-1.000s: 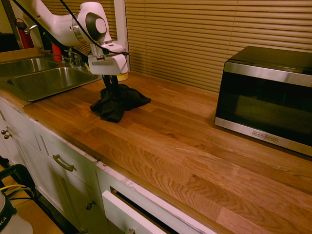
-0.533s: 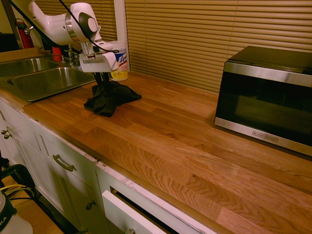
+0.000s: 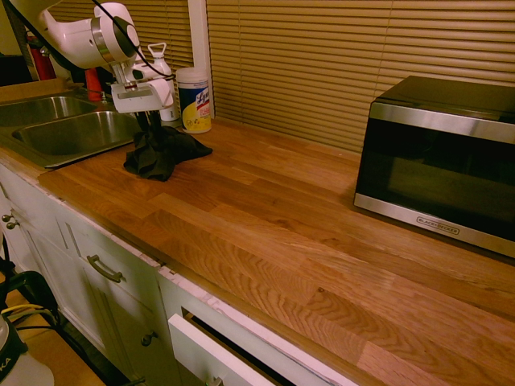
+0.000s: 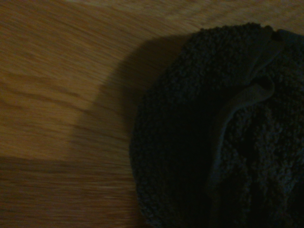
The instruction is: Clear the spill
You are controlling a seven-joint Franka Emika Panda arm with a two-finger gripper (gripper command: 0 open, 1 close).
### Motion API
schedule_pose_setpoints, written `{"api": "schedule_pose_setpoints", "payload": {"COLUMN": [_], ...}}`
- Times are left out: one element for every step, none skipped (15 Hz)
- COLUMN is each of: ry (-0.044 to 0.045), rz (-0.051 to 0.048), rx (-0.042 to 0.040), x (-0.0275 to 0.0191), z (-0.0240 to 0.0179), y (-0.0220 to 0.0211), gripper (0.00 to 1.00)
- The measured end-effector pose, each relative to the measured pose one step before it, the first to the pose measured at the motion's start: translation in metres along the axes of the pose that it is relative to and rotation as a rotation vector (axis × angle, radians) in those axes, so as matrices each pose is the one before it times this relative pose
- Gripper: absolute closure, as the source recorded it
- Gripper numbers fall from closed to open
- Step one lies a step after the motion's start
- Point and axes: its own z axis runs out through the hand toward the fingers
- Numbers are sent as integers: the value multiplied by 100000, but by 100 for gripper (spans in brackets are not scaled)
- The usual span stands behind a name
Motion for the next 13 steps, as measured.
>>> {"api": "schedule_pose_setpoints", "payload": {"ry": [21,29,-3,8,-51,-80,-158,-157,-117,-80,-54,-97,-122], "rz": [-524,-541,-639,-588,-495,-433,-222,-113,-111,3,61,52,60], "rx": [54,74,-57,205,85,106,-182,-257,-213,-142,25,9,-77], "x": [-347,-326,-358,-325,-281,-291,-221,-87,-64,-3,28,8,13], "z": [-241,-285,-248,-214,-131,-52,124,145,107,29,-23,18,80], "y": [-570,-583,-571,-561,-552,-574,-412,-285,-193,-109,-73,-42,-24], "gripper": [100,100,100,100,100,100,100,100,100,100,100,100,100]}}
